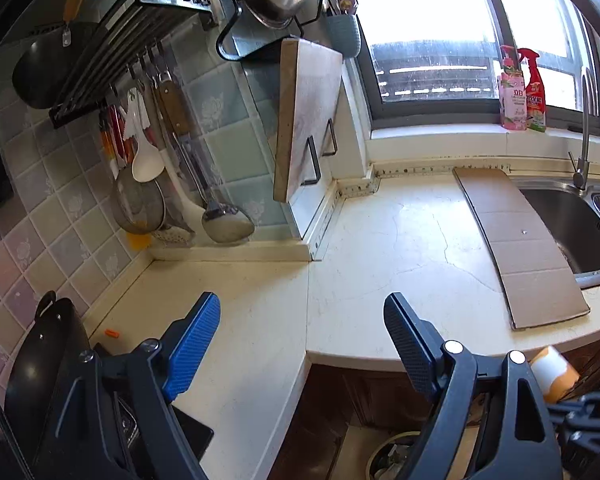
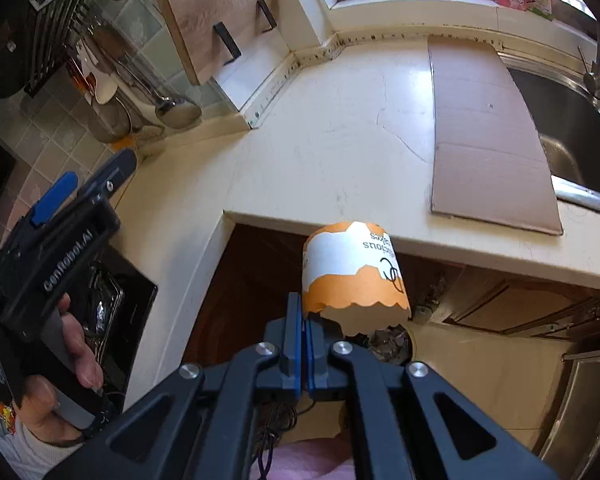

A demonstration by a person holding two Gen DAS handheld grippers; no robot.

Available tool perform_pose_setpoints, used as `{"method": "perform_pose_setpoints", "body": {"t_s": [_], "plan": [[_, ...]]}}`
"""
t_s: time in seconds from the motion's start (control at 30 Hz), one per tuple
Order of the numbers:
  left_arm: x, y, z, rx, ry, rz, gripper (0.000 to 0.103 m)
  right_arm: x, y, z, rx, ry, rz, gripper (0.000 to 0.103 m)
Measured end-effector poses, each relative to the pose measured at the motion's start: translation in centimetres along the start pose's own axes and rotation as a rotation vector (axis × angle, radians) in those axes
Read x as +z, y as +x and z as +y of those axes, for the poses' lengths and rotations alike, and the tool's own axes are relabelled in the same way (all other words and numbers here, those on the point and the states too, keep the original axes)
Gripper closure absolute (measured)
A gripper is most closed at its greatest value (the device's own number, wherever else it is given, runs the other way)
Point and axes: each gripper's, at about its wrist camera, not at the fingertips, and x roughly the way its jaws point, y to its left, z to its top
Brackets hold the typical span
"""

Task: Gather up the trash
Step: 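Carry the paper cup down over the bin and open the right gripper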

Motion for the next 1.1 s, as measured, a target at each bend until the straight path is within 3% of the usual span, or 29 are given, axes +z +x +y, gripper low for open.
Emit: {"method": "perform_pose_setpoints", "body": {"t_s": [0.23, 0.43, 0.67, 0.77, 0.93, 1.0, 1.07, 1.1], "plan": [[-4.6, 2.4, -2.9, 0.002, 0.056, 0.150, 0.020, -3.5, 6.9, -4.1, 0.008, 0.066, 0.166, 0.101], [-12.6, 5.7, -5.9, -0.007, 0.090, 0.322, 0.020, -8.8, 15.9, -9.6, -0.015, 0.154, 0.359, 0.101], [-21.4, 9.4, -7.6, 0.010, 0.108, 0.504, 0.020, -13.7, 25.3, -13.5, -0.080, 0.171, 0.562, 0.099], [-24.0, 10.5, -7.2, 0.026, 0.076, 0.575, 0.020, -14.8, 28.3, -14.3, -0.076, 0.172, 0.625, 0.099], [-25.4, 10.6, -6.4, 0.057, 0.062, 0.606, 0.020, -14.2, 31.2, -13.7, -0.075, 0.168, 0.668, 0.099], [-25.7, 10.4, -6.2, 0.065, 0.058, 0.610, 0.020, -13.7, 31.9, -13.5, -0.072, 0.181, 0.684, 0.096], [-25.7, 10.3, -5.8, 0.072, 0.052, 0.610, 0.020, -13.1, 32.0, -13.1, -0.075, 0.186, 0.688, 0.085], [-25.6, 10.2, -5.6, 0.073, 0.048, 0.610, 0.020, -12.8, 31.9, -12.9, -0.076, 0.188, 0.680, 0.073]]}}
